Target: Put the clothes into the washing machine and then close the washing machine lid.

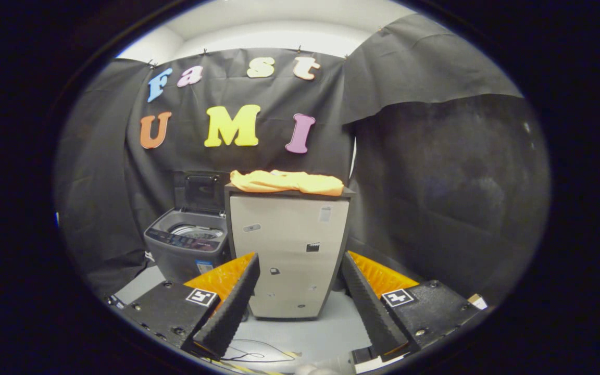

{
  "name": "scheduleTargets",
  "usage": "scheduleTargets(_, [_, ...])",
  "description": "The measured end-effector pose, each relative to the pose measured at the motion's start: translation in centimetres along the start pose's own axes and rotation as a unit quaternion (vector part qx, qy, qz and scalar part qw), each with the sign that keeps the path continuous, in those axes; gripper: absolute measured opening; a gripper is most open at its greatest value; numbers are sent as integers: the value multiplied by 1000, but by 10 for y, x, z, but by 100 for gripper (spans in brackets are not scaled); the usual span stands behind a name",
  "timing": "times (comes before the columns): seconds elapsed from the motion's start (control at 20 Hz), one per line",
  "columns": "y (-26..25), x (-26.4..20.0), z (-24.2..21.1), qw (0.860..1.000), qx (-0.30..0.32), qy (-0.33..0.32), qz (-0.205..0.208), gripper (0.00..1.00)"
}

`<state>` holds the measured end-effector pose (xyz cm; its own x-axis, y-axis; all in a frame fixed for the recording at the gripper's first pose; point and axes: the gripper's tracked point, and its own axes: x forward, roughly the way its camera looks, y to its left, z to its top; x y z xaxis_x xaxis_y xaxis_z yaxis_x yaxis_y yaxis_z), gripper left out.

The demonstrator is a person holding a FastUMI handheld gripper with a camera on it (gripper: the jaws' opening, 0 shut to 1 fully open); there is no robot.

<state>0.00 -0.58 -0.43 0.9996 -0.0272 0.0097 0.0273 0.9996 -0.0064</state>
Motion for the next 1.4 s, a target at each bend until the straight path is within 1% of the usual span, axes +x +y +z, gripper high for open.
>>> scheduleTargets(0.25, [12,5,3,1000,7,0,6,100])
scheduleTargets(0.5, [17,10,21,1000,4,-9,1,100])
scheduleTargets(0.85, [16,29,75,1000,-6,-25,5,100])
scheduleTargets(1.05, [11,61,122,999,-4,-37,8,100])
scheduleTargets(1.15, [4,86,145,999,-6,-37,1,100])
scheduleTargets(1.3, [0,124,182,999,4,-41,12,100])
scheduleTargets(1.4, [-5,158,204,999,8,-43,16,100])
